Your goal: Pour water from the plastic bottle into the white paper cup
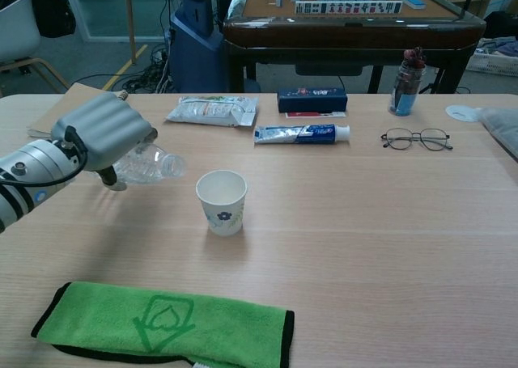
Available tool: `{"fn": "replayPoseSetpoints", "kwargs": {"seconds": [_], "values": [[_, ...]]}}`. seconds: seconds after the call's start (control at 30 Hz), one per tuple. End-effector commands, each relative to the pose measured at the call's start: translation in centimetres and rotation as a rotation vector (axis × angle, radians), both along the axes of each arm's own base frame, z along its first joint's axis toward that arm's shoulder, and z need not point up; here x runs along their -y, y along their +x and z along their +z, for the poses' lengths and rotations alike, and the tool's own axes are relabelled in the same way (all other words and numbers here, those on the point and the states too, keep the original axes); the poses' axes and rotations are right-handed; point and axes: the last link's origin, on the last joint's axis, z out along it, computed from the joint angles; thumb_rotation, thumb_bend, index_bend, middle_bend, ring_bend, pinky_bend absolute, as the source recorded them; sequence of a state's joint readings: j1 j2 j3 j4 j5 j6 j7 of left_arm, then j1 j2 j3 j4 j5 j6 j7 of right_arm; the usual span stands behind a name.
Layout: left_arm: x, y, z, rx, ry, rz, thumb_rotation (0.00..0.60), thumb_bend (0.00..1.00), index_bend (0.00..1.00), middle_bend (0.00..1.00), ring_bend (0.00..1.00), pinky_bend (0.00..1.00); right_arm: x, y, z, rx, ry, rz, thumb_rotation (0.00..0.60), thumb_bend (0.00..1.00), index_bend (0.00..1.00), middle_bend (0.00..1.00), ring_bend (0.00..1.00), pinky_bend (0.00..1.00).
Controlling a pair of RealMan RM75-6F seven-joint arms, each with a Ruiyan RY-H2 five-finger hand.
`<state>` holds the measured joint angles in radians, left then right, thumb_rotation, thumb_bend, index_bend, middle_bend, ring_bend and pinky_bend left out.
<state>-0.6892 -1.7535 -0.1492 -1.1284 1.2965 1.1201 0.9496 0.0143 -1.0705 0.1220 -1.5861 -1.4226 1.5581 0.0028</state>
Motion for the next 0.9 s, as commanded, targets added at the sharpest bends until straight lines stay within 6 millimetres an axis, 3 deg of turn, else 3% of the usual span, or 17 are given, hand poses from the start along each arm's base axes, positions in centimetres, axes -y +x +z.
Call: {"fn": "replayPoseSetpoints", "kwargs": {"seconds": [0.03,0.9], "values": [[-0.2,0.0,0.0,-0.023,0.006,0.003,0.600,0.02,0.59,0.54,0.49,0.67,0.0,-0.1,0.1,-0.002,-0.003,-0.005,0.600,0.00,0.20,0.25,0.23,0.50],[-0.8,2.4,-1.5,-0.197,0.031,-0.012,0.600,0.02,0.61,0.56,0.50,0.69,-0.1,-0.5,0.9,0.006,-0.031,-0.026,0.600,0.00,0.20,0.25,0.23,0.50]]}}
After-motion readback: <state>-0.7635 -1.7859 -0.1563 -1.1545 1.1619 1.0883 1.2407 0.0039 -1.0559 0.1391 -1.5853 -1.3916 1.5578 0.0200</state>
